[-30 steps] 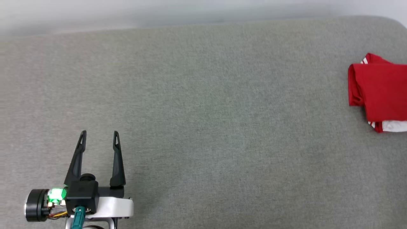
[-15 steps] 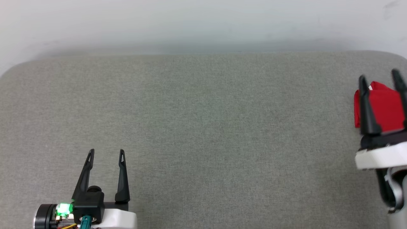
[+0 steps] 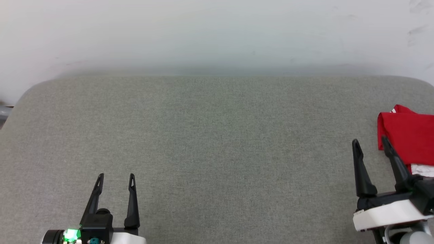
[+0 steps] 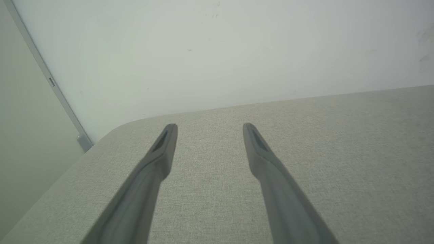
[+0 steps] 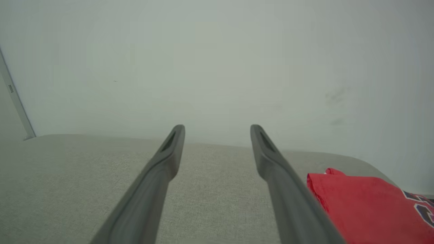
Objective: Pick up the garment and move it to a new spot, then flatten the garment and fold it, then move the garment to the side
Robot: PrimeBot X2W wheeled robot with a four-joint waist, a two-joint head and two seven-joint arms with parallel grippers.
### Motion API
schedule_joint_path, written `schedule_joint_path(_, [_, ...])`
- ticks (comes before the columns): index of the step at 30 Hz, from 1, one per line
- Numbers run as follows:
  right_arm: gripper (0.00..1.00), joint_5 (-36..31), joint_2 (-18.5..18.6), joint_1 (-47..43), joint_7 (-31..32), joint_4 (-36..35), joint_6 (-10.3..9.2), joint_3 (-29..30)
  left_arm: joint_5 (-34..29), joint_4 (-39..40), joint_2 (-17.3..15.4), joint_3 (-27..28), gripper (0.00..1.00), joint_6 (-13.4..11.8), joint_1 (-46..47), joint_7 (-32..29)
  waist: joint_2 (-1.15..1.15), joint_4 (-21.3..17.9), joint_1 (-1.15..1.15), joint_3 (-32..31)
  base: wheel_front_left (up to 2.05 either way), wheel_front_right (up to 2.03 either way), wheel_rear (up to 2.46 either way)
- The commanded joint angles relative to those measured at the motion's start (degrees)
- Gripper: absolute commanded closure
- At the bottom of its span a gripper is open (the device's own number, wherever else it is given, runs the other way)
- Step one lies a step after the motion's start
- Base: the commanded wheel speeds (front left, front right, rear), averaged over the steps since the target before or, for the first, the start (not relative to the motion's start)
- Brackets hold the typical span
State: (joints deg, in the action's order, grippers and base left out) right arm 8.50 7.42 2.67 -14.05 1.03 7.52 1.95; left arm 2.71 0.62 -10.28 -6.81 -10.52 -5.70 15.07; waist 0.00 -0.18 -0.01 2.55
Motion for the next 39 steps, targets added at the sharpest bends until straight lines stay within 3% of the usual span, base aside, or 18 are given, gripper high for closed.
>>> schedule_joint_path(1, [0.00, 0.5, -0.6, -1.9, -0.3, 0.1, -0.07, 0.2, -0.1, -0.3, 0.1, 0.2, 0.00, 0.4, -0.9, 0.1, 0.00, 0.2, 0.01, -0.7, 0.00, 0.00, 0.00])
schedule_joint_path(13, [0.00, 1.0, -3.1, -9.1, -0.5, -0.4, -0.07, 0.9, 0.5, -1.0, 1.1, 0.5, 0.00, 2.3, -2.1, 0.1, 0.00, 0.8, 0.01, -2.5, 0.00, 0.00, 0.00])
schedule_joint_path(32, [0.00, 0.6, -3.8, -10.9, 0.3, -0.6, -0.07, 1.1, 0.2, -1.0, 2.5, 1.8, 0.00, 4.1, -2.8, 0.1, 0.00, 0.6, 0.01, -2.6, 0.00, 0.00, 0.00])
schedule_joint_path(33, [1.00, 0.5, -3.7, -10.4, 0.3, -0.7, 0.00, 1.1, 0.4, -0.9, 2.3, 1.7, 1.00, 4.0, -2.3, 0.0, 0.00, 0.6, 0.01, -2.6, 0.00, 0.00, 0.00])
schedule_joint_path(37, [1.00, 0.7, -3.8, -10.5, 0.3, 1.4, 0.00, 1.0, 0.8, -3.0, 2.5, 1.4, 1.00, 4.0, -2.6, -0.1, 0.00, 0.6, 0.02, -2.6, 0.00, 0.00, 0.00])
schedule_joint_path(39, [1.00, 5.7, -3.6, -9.9, 1.2, 1.8, 0.00, 0.9, 6.1, -3.2, 2.6, 1.7, 1.00, 4.7, -2.0, -1.0, 0.00, 0.5, 0.01, -2.6, 0.00, 0.00, 0.00])
